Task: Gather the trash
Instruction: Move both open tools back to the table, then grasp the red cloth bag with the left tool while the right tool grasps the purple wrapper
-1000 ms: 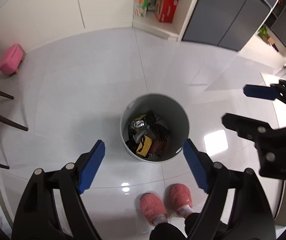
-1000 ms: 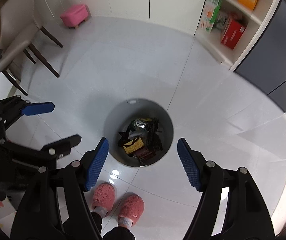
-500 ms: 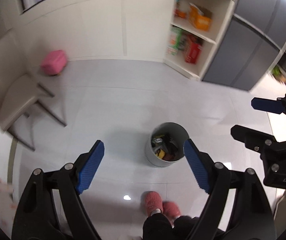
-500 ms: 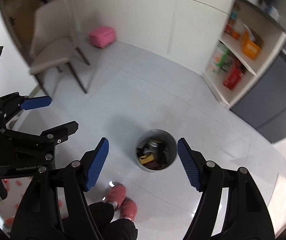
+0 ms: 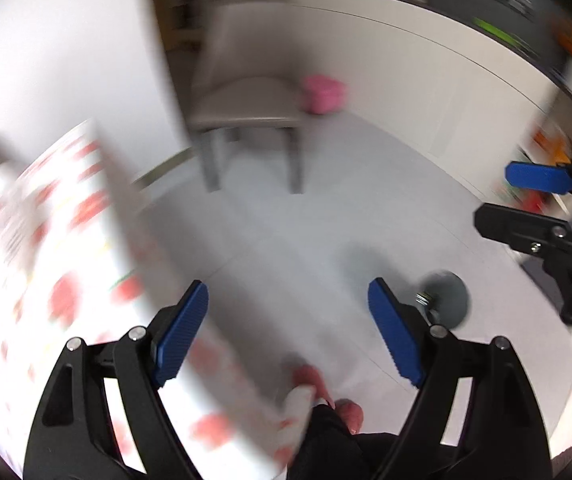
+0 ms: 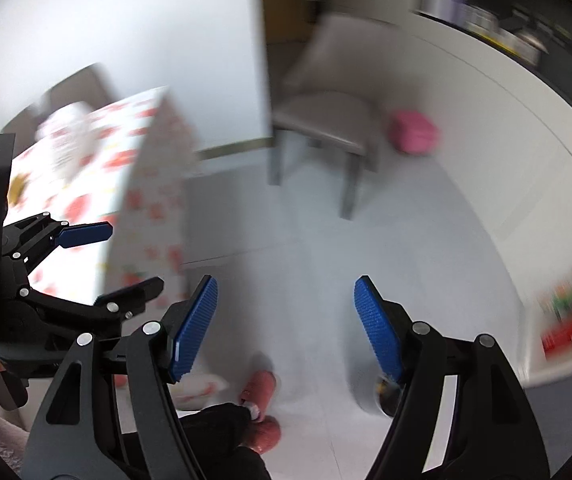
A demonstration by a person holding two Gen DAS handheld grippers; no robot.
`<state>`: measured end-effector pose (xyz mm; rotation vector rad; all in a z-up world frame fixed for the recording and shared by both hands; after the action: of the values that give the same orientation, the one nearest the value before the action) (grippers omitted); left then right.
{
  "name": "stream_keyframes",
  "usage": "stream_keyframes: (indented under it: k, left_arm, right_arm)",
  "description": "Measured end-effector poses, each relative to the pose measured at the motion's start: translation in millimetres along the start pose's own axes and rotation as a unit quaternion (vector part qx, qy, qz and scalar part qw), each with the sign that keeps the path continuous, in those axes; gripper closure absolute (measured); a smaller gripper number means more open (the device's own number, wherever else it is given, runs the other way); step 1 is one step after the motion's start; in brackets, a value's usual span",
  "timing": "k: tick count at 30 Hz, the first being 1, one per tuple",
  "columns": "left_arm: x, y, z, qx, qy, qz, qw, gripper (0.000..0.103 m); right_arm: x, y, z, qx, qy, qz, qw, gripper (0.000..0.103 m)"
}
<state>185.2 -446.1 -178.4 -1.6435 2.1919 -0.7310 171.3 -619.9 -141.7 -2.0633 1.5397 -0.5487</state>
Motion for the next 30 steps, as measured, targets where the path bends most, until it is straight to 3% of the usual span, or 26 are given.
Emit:
stream_keyframes:
  k: [4, 10, 21, 30]
  left_arm:
    - [-99.5, 25.5, -39.6, 0.016, -0.078, -0.105, 0.9913, 0.021]
    - [-235.1, 73.0, -100.6, 0.037, -0.162, -0.226, 0.9598, 0.021]
    - [-461.0, 151.7, -175.9, 0.053, -0.254, -0.317, 0.9123, 0.021]
    - [-582.6, 204.5, -212.9, 0.050, -0.312, -0.389, 0.8654, 0.021]
  right_arm:
    - [-95.6, -47.2, 14.3, 0.014, -0.074, -0.091, 0.993, 0.035]
    - [-224.1, -102.0, 27.6, 0.037, -0.145, -0.187, 0.971, 0.035]
    - [-466.8, -171.2, 56.2, 0.050, -0.223, -0.268, 0.936, 0.035]
    - [-634.0, -195.7, 87.2, 0.047, -0.282, -0.367, 0.885, 0.035]
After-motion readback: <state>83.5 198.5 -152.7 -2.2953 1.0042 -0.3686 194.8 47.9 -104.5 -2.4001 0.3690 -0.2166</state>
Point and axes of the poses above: each gripper's, at about its wrist camera, not at the fingertips, and z roughly the way its jaws point, x to its right, y to its underside, the point moved 5 cm from there along z, roughly the way its jaws point, and after that the axes turned 7 degrees about -z, right-handed, at the moved point
